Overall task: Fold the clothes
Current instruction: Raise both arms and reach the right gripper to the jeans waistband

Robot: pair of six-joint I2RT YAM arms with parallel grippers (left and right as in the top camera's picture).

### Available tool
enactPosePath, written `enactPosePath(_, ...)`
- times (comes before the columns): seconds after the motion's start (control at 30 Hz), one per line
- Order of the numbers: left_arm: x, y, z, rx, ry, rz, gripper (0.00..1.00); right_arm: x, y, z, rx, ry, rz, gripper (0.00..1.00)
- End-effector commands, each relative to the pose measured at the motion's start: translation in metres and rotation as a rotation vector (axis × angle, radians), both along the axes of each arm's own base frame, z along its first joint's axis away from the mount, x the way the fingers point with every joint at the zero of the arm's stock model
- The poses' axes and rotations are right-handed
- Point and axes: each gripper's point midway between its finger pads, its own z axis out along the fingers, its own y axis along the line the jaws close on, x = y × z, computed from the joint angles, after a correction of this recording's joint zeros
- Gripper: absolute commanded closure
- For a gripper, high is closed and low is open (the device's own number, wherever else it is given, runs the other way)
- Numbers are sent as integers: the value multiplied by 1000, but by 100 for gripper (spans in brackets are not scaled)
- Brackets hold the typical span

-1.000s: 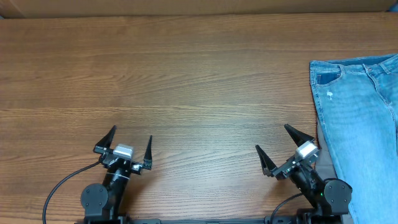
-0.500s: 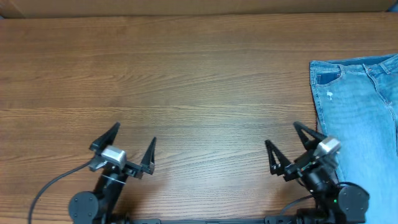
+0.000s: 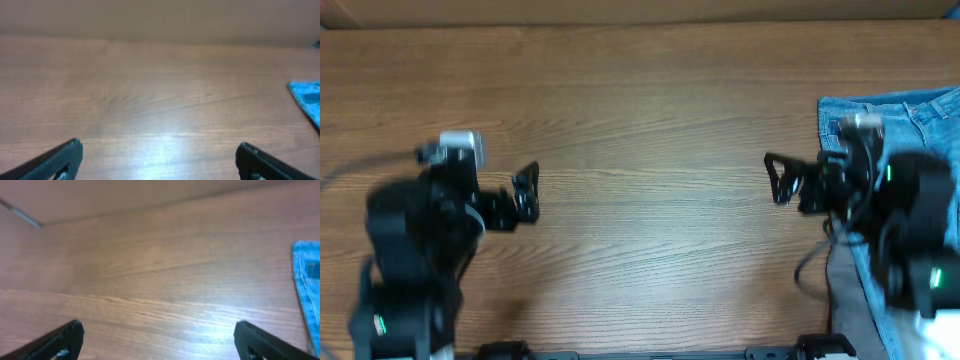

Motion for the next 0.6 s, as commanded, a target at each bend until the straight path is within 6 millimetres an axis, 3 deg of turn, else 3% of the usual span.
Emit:
enactPosePath(0.0, 21, 2, 6, 45, 97, -19, 0, 26, -5, 25, -94, 17, 44, 0)
enactPosePath(0.17, 45, 2, -12, 69, 258, -59, 0, 44, 8, 21, -38, 145, 101, 0)
enactPosePath(0.3, 53, -15, -32, -17, 346, -129, 0, 63, 6, 4, -31, 189, 76, 0)
enactPosePath(0.43, 53, -19, -52, -46, 432, -146, 0, 99, -38, -41, -106, 309, -236, 0)
enactPosePath(0.57, 52, -19, -60, -50, 471, -146, 0, 131, -69, -88, -184, 380, -412, 0)
